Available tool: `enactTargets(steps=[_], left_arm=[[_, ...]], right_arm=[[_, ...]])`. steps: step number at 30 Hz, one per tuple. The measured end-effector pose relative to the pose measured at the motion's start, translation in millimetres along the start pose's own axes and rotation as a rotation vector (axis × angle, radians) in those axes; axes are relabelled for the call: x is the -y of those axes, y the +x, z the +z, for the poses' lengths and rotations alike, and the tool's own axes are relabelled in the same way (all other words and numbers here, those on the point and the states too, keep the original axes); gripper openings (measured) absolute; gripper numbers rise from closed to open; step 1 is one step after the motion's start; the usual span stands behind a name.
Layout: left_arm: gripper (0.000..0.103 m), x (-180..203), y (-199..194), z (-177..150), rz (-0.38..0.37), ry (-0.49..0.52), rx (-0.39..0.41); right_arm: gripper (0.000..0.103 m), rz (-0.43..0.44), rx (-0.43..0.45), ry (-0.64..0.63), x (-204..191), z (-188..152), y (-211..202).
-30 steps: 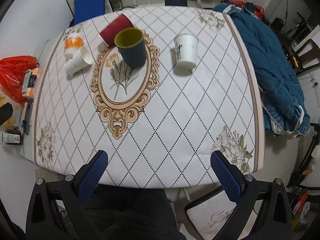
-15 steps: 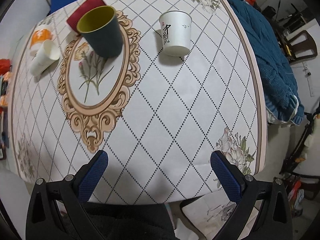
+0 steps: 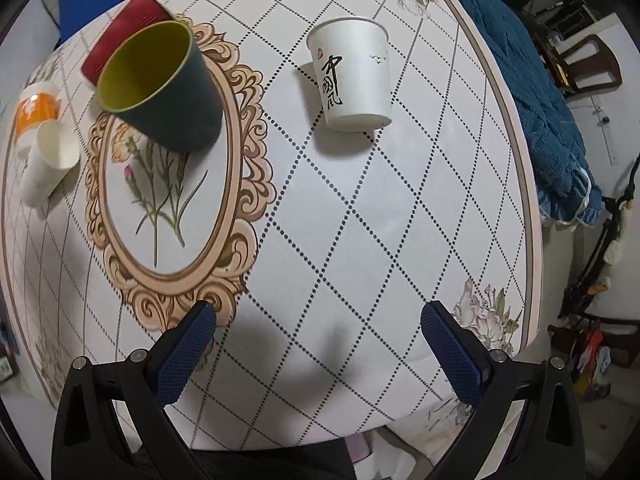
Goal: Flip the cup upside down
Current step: 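Move the left gripper toward the dark red ribbed paper cup, then close the left gripper around the red cup's body, then lift the red cup with the left gripper and carry it toward the flower print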
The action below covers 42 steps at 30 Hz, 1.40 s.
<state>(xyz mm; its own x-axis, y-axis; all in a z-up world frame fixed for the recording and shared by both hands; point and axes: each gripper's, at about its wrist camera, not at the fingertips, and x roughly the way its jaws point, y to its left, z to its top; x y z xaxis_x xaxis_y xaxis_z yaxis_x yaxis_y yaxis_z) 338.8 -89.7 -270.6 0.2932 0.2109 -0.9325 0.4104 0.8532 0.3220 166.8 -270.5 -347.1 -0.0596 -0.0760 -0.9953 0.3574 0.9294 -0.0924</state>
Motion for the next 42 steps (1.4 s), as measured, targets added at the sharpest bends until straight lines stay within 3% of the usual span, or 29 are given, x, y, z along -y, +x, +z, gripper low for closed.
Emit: enactTargets(steps=[5,12,24,31,34,36,42], left_arm=[[0.103,10.1,24.0,30.1,-0.005,0.129,-0.013],[0.103,31.5,52.7,61.7,-0.073,0.278,-0.061],[0.103,75.2,95.6,81.8,-0.105,0.420,-0.137],[0.103,91.8,110.2,84.4,-0.130,0.469,-0.140],[0.095,97.5,112.9,85.0,-0.145,0.486,-0.129],[0.073,99.9,115.7,85.2,-0.146,0.494,-0.129],[0.072,99.5,116.1,88.6,-0.145,0.466,-0.105]], right_arm=[[0.103,-0.020,-0.020,0.031,-5.3,12.7,10.2],[0.103,-0.034,-0.060,0.064,-10.2,22.2,23.8],[0.103,-0.054,-0.095,0.084,-4.3,37.2,38.1],[0.103,-0.059,-0.103,0.091,-3.1,39.5,42.5],[0.103,-0.061,-0.107,0.092,-4.1,39.6,44.6],[0.103,-0.063,-0.109,0.096,-4.7,40.1,44.7],[0.103,-0.072,-0.108,0.105,-6.1,39.2,41.2]])
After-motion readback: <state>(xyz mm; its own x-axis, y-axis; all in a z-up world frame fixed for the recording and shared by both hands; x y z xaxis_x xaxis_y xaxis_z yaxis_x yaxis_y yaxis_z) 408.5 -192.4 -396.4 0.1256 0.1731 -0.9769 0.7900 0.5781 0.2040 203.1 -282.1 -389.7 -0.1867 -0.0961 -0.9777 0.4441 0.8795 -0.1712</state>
